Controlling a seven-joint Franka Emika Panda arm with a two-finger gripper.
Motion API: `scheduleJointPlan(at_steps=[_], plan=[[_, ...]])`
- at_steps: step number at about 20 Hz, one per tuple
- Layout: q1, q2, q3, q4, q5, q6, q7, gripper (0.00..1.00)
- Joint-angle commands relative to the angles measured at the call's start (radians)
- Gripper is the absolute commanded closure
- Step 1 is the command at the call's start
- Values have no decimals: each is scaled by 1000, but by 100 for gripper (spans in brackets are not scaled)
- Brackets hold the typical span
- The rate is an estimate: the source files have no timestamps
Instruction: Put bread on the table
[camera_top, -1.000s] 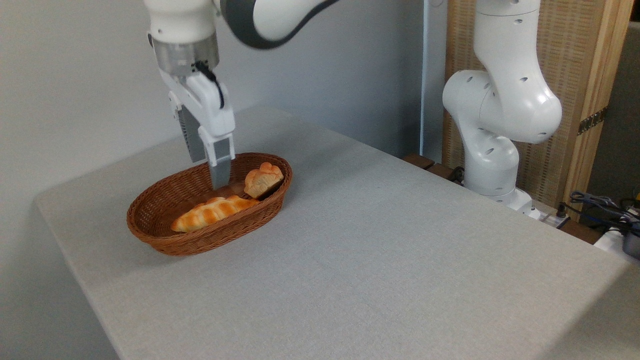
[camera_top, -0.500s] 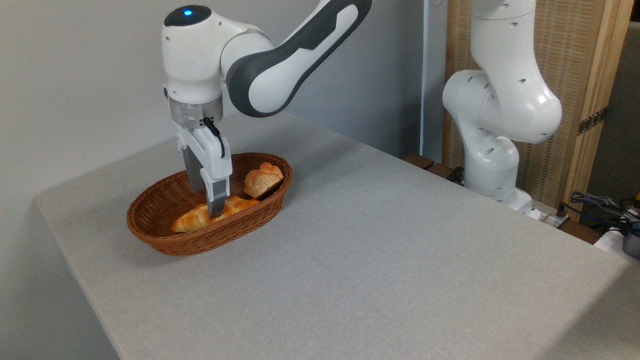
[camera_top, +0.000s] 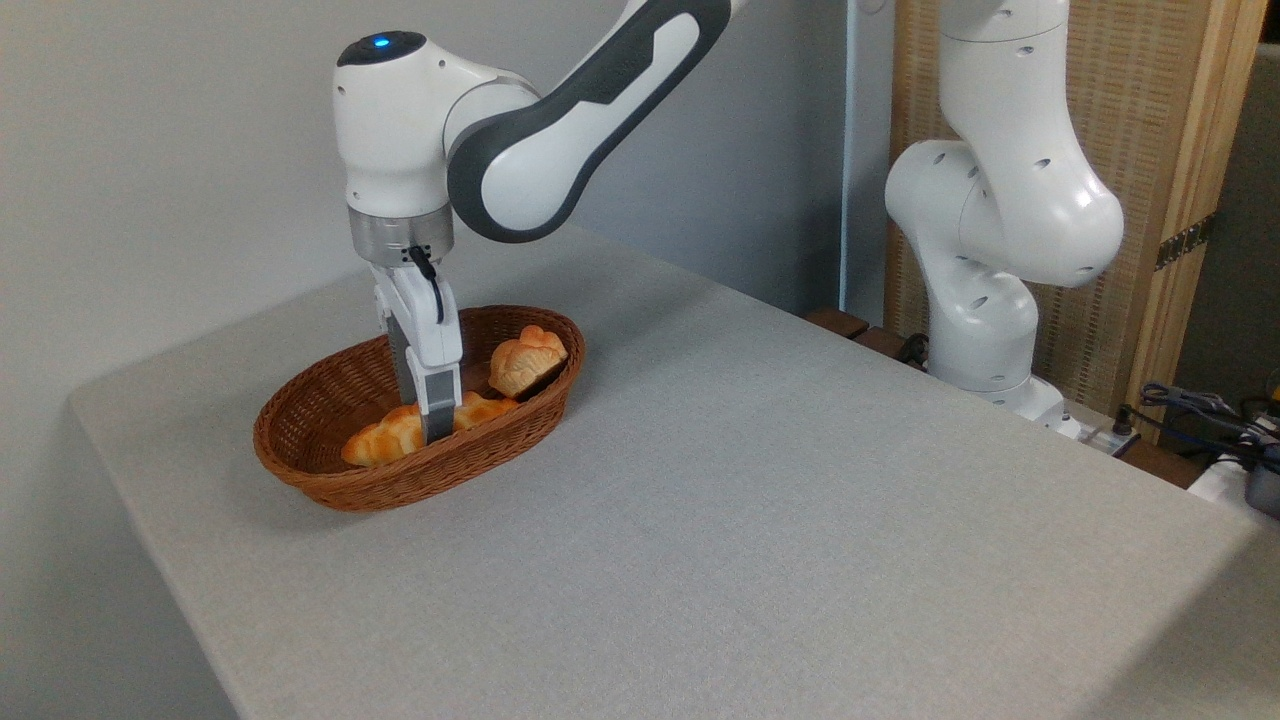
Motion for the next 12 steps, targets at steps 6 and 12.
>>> scheduleJointPlan(at_steps=[6,12], plan=[[-1,3,1,-9,23,23,8,72],[0,-5,4,6,23,14,1,80]])
